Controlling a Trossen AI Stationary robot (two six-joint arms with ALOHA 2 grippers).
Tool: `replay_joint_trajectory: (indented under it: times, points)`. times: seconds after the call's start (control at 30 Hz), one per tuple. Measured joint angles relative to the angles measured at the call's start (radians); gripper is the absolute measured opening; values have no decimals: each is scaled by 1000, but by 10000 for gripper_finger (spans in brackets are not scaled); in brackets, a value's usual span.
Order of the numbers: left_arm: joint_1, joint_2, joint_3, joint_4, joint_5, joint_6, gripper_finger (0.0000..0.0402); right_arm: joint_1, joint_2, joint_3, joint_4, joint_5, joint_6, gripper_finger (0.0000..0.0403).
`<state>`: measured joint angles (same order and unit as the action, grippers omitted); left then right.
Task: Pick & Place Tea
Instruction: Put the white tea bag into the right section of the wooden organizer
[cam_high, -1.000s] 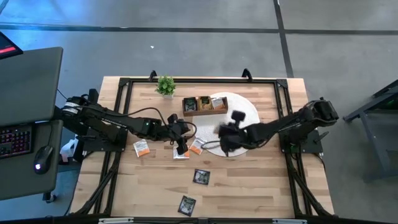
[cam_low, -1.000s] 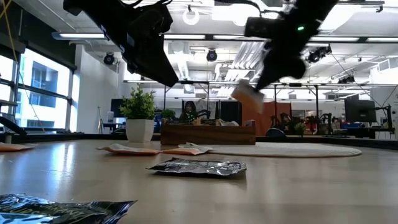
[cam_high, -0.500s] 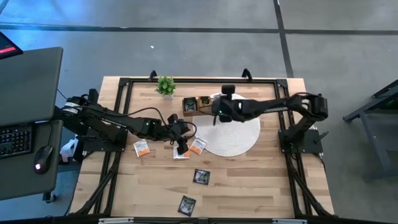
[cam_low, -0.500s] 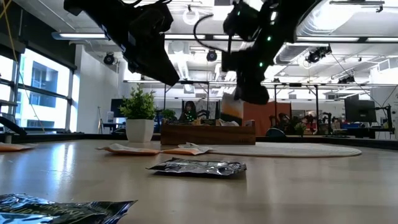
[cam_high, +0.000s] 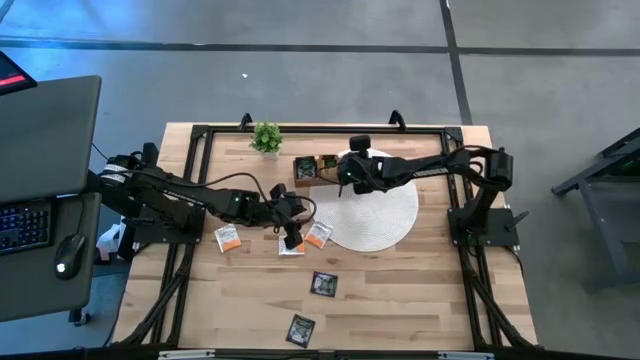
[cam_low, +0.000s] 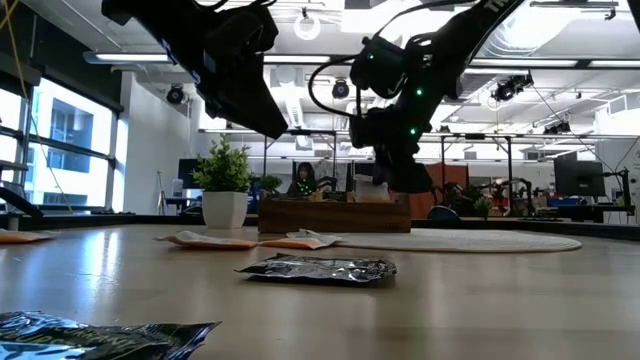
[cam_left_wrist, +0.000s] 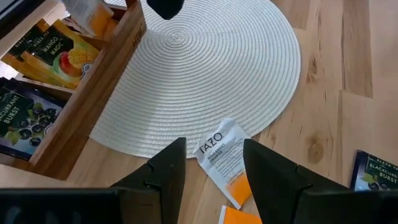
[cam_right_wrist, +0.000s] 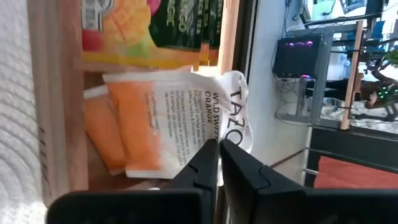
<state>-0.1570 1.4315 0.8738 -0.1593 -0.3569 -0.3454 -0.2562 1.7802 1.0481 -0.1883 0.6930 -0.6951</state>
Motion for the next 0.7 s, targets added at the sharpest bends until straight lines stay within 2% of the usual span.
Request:
replay_joint_trajectory:
  times: [0.2, 0.3, 0.4, 0.47, 0.57, 0.63, 0.7]
  points:
    - [0, 0, 0, -13, 19, 0, 158, 15, 0, 0, -1, 37, 61, 69]
    - [0, 0, 0, -30, -20, 0, 158, 59, -2, 4, -10, 96, 104, 87]
    - [0, -2, 0, -90, -45, 0, 158, 122, -13, 30, -41, 77, 216, 99]
    - [1, -23, -1, -156, -45, -1, 158, 167, -27, 54, -59, -12, 313, 103]
    - [0, -63, 0, -234, -22, -3, 158, 218, -39, 88, -42, -221, 468, 105]
    - [0, -93, -1, -307, -20, -5, 158, 243, -39, 103, -6, -353, 581, 105]
    - [0, -147, -1, -392, -20, -25, 158, 262, -28, 100, 59, -437, 673, 106]
